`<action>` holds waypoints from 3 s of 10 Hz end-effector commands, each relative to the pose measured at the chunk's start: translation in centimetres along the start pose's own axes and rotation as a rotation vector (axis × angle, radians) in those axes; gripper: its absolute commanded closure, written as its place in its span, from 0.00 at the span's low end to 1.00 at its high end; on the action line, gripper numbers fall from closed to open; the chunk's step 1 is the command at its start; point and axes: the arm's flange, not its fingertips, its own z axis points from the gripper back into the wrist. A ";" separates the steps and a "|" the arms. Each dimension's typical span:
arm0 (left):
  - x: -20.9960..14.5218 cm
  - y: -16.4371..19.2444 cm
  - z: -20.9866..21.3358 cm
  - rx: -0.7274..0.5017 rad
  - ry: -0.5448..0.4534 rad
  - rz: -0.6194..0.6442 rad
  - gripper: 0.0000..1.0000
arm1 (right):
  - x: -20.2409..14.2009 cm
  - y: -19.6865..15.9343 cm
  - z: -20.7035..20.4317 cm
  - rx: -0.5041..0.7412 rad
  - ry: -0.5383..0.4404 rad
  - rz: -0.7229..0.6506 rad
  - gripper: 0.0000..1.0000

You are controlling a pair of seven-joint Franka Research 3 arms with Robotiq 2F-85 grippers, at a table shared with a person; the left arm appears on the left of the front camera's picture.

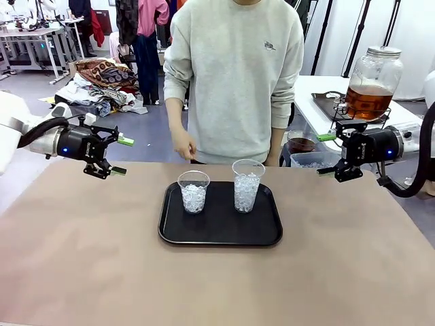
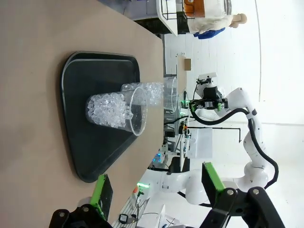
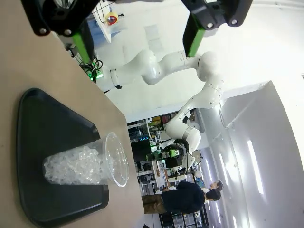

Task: Pour the drink into the iced cup.
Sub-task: Pick up the iced cup indicated by the human and present it to them.

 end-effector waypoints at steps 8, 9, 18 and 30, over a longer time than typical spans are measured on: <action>0.0 -0.1 0.1 0.009 0.006 0.019 0.00 | 0.0 0.0 0.0 -0.006 -0.001 0.002 0.00; 0.0 -0.1 0.1 0.009 0.006 0.019 0.00 | 0.0 0.0 0.0 -0.006 -0.001 0.002 0.00; 0.0 -0.1 0.1 0.009 0.006 0.019 0.00 | 0.0 0.0 0.0 -0.006 -0.001 0.002 0.00; 0.0 -0.1 0.1 0.009 0.006 0.019 0.00 | 2.0 2.5 -0.9 -0.106 0.117 0.761 0.00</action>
